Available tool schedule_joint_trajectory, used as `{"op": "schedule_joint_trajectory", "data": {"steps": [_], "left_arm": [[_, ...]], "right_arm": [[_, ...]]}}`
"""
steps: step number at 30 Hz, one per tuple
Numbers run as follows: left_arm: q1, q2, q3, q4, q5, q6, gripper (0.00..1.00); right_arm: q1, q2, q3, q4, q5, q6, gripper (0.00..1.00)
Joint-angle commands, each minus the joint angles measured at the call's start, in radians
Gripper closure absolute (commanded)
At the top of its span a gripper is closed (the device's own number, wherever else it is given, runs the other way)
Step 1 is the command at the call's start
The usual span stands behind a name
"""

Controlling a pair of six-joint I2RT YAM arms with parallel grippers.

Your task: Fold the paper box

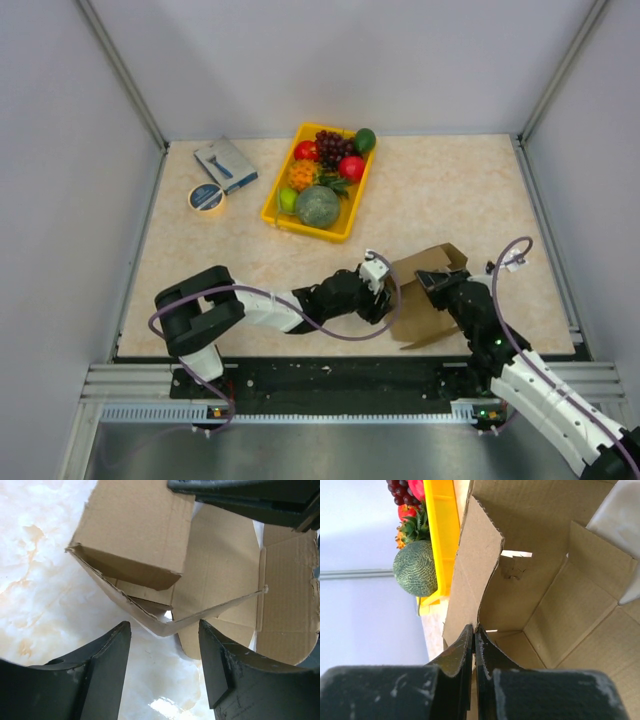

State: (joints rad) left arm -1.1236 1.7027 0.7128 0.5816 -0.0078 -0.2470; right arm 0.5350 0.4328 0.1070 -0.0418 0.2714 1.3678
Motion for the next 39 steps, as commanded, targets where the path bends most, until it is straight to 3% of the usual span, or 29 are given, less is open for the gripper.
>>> {"op": "schedule_joint_trajectory", "data": {"steps": [1,13,17,25,31,34,39], "left_arm": [[-0.011,-0.02,-0.01,0.175,-0.102,-0.031,0.39],[-0.085,0.083,0.094,0.169,-0.285,0.057,0.53],[-0.107,0.101,0.106,0.162,-0.333,0.1,0.45],[-0.108,0.11,0.094,0.198,-0.339,0.123,0.41],[-0.108,0.146,0.134,0.159,-0.368,0.173,0.49],[-0.108,0.161,0.143,0.149,-0.403,0.196,0.58],[-0.111,0.186,0.143,0.149,-0.432,0.209,0.57]], "right_arm": [[0.013,-0.055,-0.056,-0.07,-0.027,0.025,1.0],[0.013,-0.029,0.022,-0.171,-0.058,0.181,1.0],[0.013,0.023,0.06,-0.199,-0.089,0.261,1.0],[0.013,0.116,0.169,-0.299,-0.117,0.318,1.0],[0.013,0.115,0.19,-0.306,-0.104,0.304,1.0],[0.013,0.113,0.197,-0.313,-0.098,0.306,1.0],[0.011,0.121,0.22,-0.314,-0.08,0.318,1.0]]}}
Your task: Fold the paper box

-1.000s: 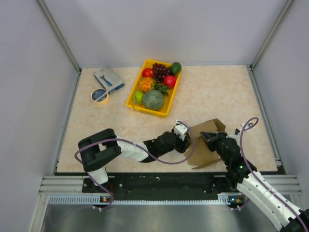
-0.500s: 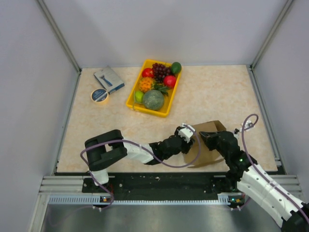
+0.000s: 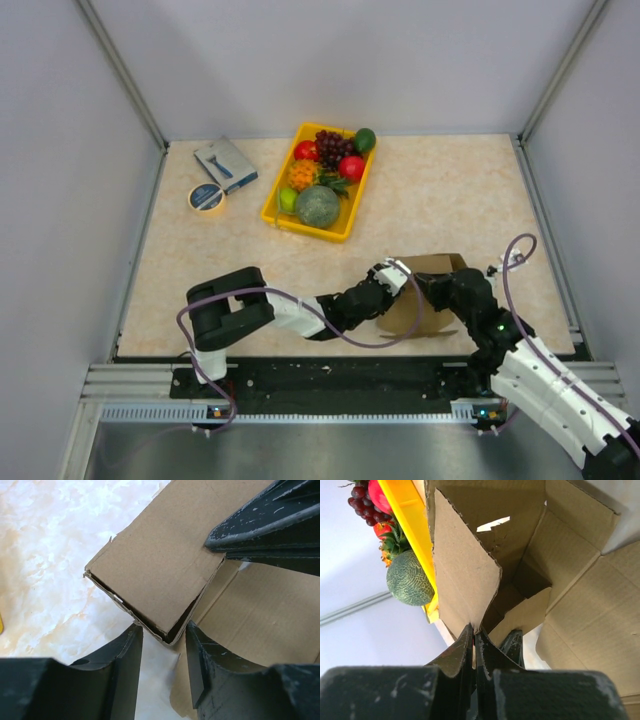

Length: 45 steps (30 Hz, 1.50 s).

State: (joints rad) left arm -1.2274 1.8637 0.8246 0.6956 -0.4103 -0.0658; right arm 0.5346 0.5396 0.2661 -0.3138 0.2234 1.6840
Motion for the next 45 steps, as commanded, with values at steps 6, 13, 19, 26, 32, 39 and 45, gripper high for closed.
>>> {"op": "schedule_joint_trajectory", "data": {"steps": [6,13,19,26,32,39,45], "left_arm": [[-0.011,0.02,0.037,0.03,-0.045,0.012,0.42],[-0.014,0.052,0.11,-0.022,-0.14,-0.011,0.47],[-0.017,0.091,0.175,-0.094,-0.235,-0.042,0.62],[-0.02,0.117,0.163,-0.081,-0.291,-0.029,0.89],[-0.02,0.111,0.136,-0.047,-0.275,-0.026,1.0],[-0.02,0.104,0.117,-0.015,-0.254,-0.034,1.0],[-0.021,0.103,0.079,0.06,-0.254,-0.038,1.0]], "right_arm": [[0.013,0.042,0.093,-0.044,-0.025,0.003,1.0],[0.013,0.04,0.081,-0.056,-0.032,0.046,1.0],[0.015,0.043,0.065,-0.059,-0.045,0.072,1.0],[0.013,0.02,0.062,-0.071,0.02,-0.032,0.86],[0.013,-0.047,0.042,-0.067,0.094,-0.083,0.48],[0.011,-0.012,0.035,-0.039,0.123,-0.079,0.3],[0.013,0.042,0.025,0.012,0.146,-0.032,0.8]]}}
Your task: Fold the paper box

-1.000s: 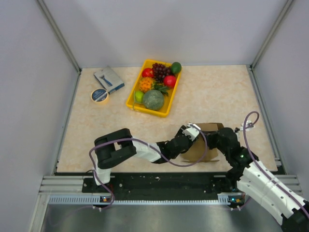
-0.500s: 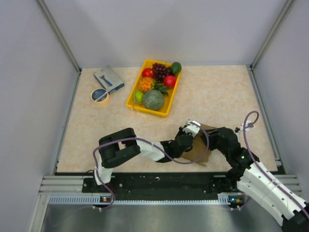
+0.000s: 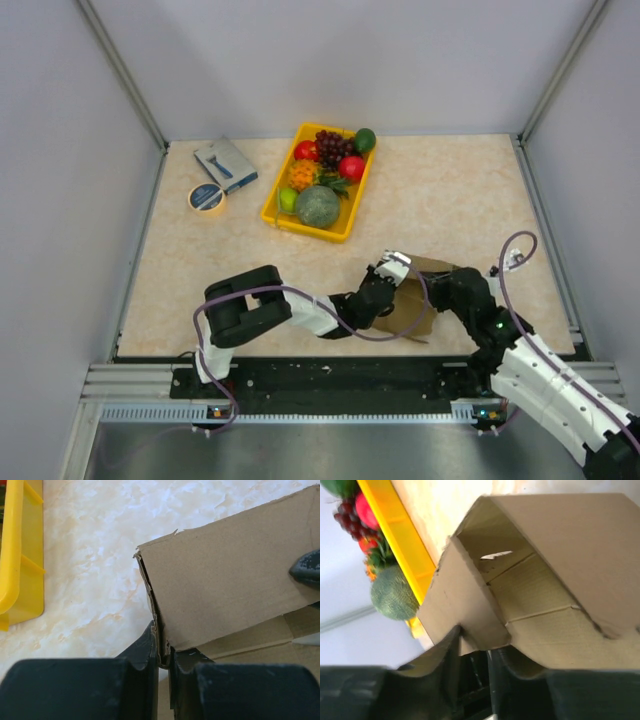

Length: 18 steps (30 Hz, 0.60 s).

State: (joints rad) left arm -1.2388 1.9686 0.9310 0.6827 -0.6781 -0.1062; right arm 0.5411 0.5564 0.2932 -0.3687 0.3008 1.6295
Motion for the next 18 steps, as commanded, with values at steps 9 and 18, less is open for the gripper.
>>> {"op": "schedule_joint_trajectory", "data": {"steps": [9,18], "left_arm": [[-0.007,0.021,-0.026,0.166,-0.021,-0.013,0.78],[0.015,0.049,-0.001,0.195,-0.057,-0.015,0.79]], "right_arm": [[0.008,0.126,0.038,0.048,-0.026,0.115,1.0],[0.008,0.12,0.04,0.036,-0.032,0.125,1.0]]}}
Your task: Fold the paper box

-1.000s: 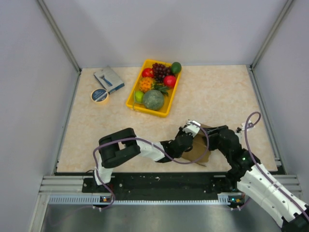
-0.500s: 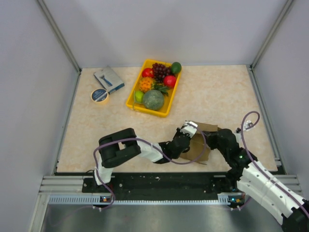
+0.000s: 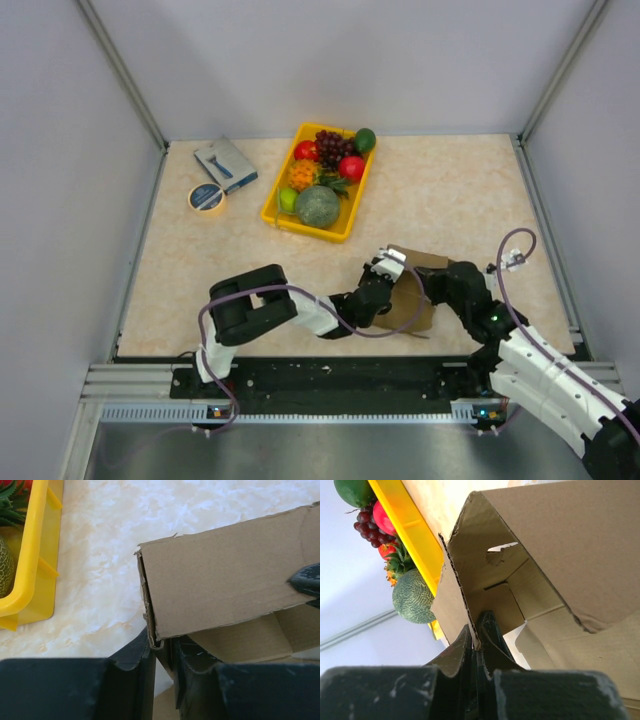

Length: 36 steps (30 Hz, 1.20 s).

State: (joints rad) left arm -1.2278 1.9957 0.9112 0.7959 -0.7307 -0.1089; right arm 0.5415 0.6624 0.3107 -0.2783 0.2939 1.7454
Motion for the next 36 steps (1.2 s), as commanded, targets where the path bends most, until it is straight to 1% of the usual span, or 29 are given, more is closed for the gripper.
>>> {"op": "schedule_joint_trajectory", "data": {"steps": [1,2,3,5,7,11,16,17,19,20,22,27,31,33,35,36], "left_arm": [[0.007,0.025,0.021,0.08,-0.013,-0.015,0.81],[0.007,0.034,0.028,0.077,-0.048,-0.018,0.87],[0.007,0.038,0.037,0.077,-0.074,-0.023,1.0],[0.013,0.067,0.04,0.097,-0.137,-0.029,1.0],[0.016,0.086,0.045,0.115,-0.162,-0.031,1.0],[0.014,0.08,0.011,0.167,-0.156,-0.048,1.0],[0.014,0.058,-0.008,0.177,-0.153,-0.072,0.99],[0.014,0.057,-0.011,0.177,-0.153,-0.077,0.84],[0.016,0.043,-0.021,0.187,-0.128,-0.101,0.64],[0.014,0.035,-0.038,0.193,-0.124,-0.121,0.51],[0.021,0.025,-0.051,0.207,-0.107,-0.133,0.49],[0.039,0.044,-0.012,0.197,-0.102,-0.133,0.49],[0.051,0.074,0.018,0.2,-0.108,-0.137,0.53],[0.062,0.086,0.037,0.2,-0.113,-0.13,0.53],[0.07,0.097,0.043,0.2,-0.113,-0.132,0.65],[0.076,0.098,0.045,0.207,-0.118,-0.135,0.73]], "right_arm": [[0.006,0.014,0.021,-0.055,-0.032,0.016,1.0],[0.006,0.014,0.016,-0.056,-0.039,0.02,1.0],[0.006,0.014,0.015,-0.058,-0.039,0.026,1.0],[0.006,0.017,0.01,-0.056,-0.044,0.039,1.0],[0.008,0.023,0.011,-0.05,-0.052,0.045,1.0],[0.008,0.042,0.021,-0.048,-0.056,0.045,1.0],[0.012,0.046,0.019,-0.042,-0.056,0.048,1.0],[0.014,0.046,0.019,-0.042,-0.055,0.048,1.0],[0.015,0.048,0.016,-0.042,-0.056,0.051,1.0],[0.015,0.045,0.013,-0.039,-0.059,0.051,1.0],[0.015,0.037,0.004,-0.039,-0.061,0.052,1.0],[0.015,0.019,-0.007,-0.033,-0.07,0.065,1.0],[0.015,0.014,-0.005,-0.033,-0.07,0.063,1.0],[0.017,0.017,-0.007,-0.033,-0.078,0.066,1.0],[0.017,0.02,-0.012,-0.032,-0.079,0.069,1.0],[0.015,0.022,-0.01,-0.032,-0.082,0.069,1.0]]}}
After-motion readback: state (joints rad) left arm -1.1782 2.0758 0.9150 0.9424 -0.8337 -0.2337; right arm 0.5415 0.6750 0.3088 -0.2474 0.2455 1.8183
